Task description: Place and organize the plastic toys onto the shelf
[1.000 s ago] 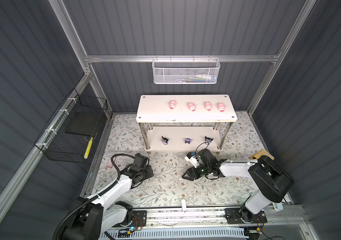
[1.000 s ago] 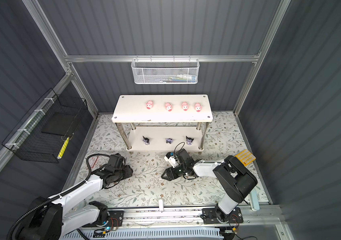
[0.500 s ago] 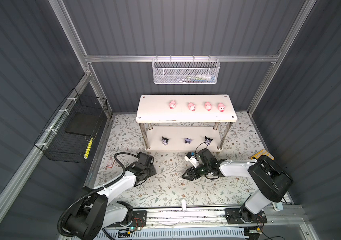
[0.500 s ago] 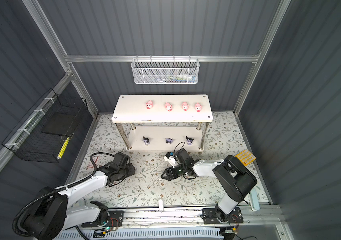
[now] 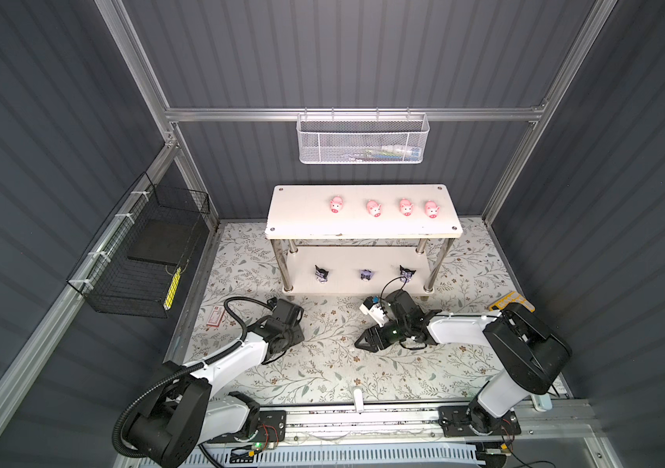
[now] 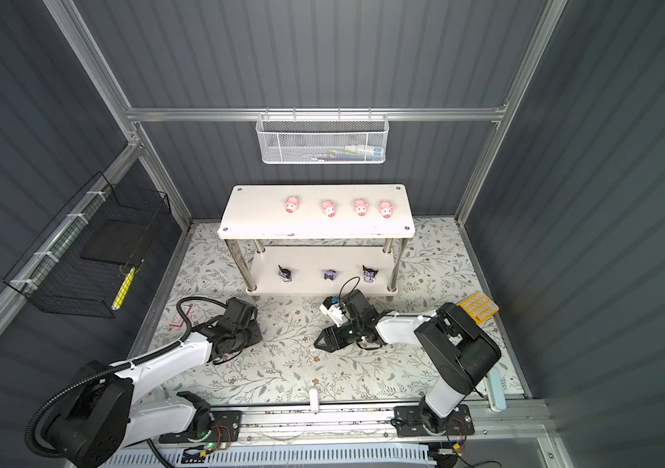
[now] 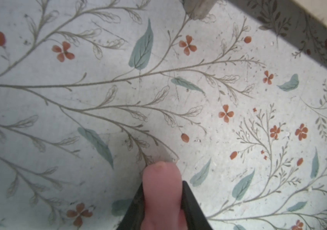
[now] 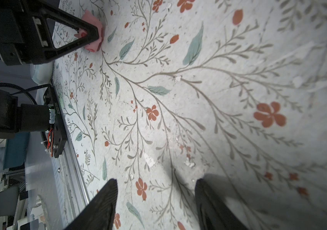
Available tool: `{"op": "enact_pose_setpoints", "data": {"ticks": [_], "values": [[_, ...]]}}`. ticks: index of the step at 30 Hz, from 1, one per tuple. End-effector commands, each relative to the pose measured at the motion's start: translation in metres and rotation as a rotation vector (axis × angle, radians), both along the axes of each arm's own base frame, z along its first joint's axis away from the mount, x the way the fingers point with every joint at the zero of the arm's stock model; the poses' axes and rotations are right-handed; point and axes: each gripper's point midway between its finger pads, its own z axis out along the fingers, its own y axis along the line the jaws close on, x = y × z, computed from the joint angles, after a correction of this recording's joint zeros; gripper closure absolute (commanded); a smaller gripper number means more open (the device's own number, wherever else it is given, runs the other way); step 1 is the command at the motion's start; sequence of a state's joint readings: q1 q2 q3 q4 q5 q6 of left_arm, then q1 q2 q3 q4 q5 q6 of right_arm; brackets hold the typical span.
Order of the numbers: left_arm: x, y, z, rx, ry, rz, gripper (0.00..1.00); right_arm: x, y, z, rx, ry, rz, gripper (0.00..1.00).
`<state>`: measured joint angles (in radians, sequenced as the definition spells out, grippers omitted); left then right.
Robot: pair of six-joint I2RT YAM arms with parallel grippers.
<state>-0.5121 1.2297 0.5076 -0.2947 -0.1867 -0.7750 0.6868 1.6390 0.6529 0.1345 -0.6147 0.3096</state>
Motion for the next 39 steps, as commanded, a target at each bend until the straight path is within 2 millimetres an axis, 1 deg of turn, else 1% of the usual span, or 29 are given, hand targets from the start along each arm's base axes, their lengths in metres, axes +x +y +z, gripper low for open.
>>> {"op": "enact_pose_setpoints", "data": {"ticks": [1, 4, 7, 9, 17, 22, 23, 27, 30, 33, 35, 39], "values": [[0.006, -0.004, 0.024, 0.022, -0.034, -0.051, 0.76, -0.003, -0.004, -0.007, -0.023, 0.020, 0.004, 0.35], [0.005, -0.007, 0.045, 0.019, -0.042, -0.090, 0.77, -0.003, -0.004, -0.006, -0.023, 0.019, 0.002, 0.35], [0.002, -0.010, 0.073, -0.002, -0.055, -0.123, 0.77, -0.003, -0.004, -0.006, -0.022, 0.019, 0.002, 0.35], [-0.001, -0.013, 0.095, -0.020, -0.064, -0.146, 0.77, -0.003, -0.004, -0.007, -0.023, 0.020, 0.003, 0.35], [-0.018, -0.014, 0.199, -0.061, -0.120, -0.237, 0.76, -0.003, -0.001, -0.007, -0.021, 0.030, 0.016, 0.35], [-0.029, -0.016, 0.257, -0.092, -0.159, -0.288, 0.76, -0.003, 0.000, -0.008, -0.021, 0.038, 0.021, 0.35], [-0.031, -0.015, 0.274, -0.093, -0.185, -0.299, 0.76, -0.003, 0.000, -0.007, -0.020, 0.036, 0.020, 0.35], [-0.032, -0.012, 0.314, -0.075, -0.239, -0.327, 0.76, -0.004, -0.001, -0.007, -0.021, 0.034, 0.018, 0.35], [-0.027, -0.013, 0.342, -0.068, -0.296, -0.352, 0.76, -0.004, -0.001, -0.005, -0.018, 0.026, 0.020, 0.36], [-0.015, -0.016, 0.364, -0.046, -0.349, -0.370, 0.77, -0.005, -0.001, -0.003, -0.021, 0.008, 0.024, 0.35], [-0.005, -0.021, 0.372, -0.033, -0.372, -0.380, 0.77, -0.005, -0.001, 0.001, -0.025, -0.013, 0.025, 0.35], [0.018, -0.036, 0.389, -0.026, -0.433, -0.423, 0.77, -0.005, -0.002, 0.010, -0.033, -0.062, 0.021, 0.35]]}}
